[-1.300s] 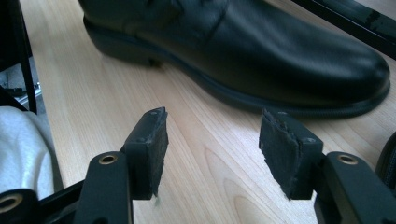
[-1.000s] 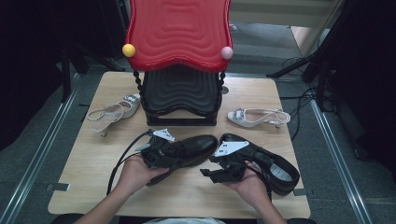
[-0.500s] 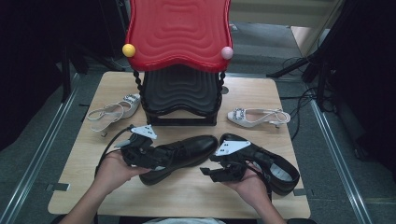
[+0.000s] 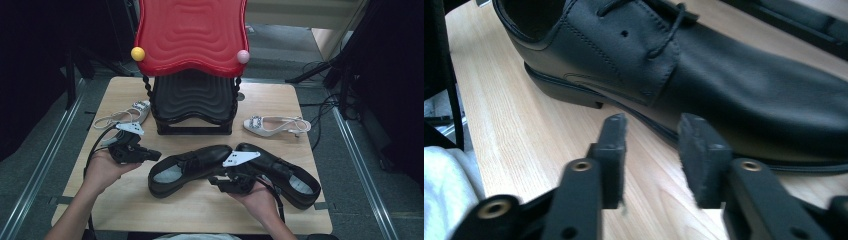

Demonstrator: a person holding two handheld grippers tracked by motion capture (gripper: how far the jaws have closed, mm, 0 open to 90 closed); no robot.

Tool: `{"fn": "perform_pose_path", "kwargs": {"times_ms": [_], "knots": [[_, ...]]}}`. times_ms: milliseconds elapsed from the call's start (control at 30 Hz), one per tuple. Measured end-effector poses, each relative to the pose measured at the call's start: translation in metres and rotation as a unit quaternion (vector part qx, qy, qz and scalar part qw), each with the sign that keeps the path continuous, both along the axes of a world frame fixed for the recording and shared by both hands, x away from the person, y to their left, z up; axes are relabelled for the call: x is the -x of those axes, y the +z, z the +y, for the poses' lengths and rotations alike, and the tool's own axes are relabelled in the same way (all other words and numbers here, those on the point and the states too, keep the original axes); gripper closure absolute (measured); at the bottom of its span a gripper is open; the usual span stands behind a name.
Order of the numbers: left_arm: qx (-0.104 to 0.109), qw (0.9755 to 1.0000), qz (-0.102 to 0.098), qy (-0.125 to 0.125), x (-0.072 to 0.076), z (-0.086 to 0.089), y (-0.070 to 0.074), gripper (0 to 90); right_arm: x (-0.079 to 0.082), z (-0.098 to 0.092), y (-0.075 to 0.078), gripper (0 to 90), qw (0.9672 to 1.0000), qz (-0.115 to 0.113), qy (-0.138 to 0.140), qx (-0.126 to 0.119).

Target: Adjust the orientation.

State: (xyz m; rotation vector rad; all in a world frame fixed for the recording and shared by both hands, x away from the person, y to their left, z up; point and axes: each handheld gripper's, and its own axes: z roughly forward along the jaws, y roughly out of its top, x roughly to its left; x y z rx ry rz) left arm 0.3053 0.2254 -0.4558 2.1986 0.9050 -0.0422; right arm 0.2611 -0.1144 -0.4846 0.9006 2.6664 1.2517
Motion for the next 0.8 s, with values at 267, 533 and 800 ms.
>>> {"fn": "perform_pose_path", "kwargs": {"times_ms": [267,533,800], "knots": [[-0.008,1.0,0.002,0.006,-0.011,-0.009,-0.031,87.8,-0.004,0.018,-0.01,90.0,0.9998,0.017,-0.004,0.01],[0.003,0.9996,0.029,0.005,-0.018,-0.018,-0.044,90.0,-0.011,0.025,-0.017,90.0,0.9993,0.032,-0.013,0.012],[0.017,0.9989,0.04,-0.015,-0.009,-0.024,-0.045,90.0,-0.014,0.019,-0.015,90.0,0.9987,0.04,-0.023,0.021]]}}
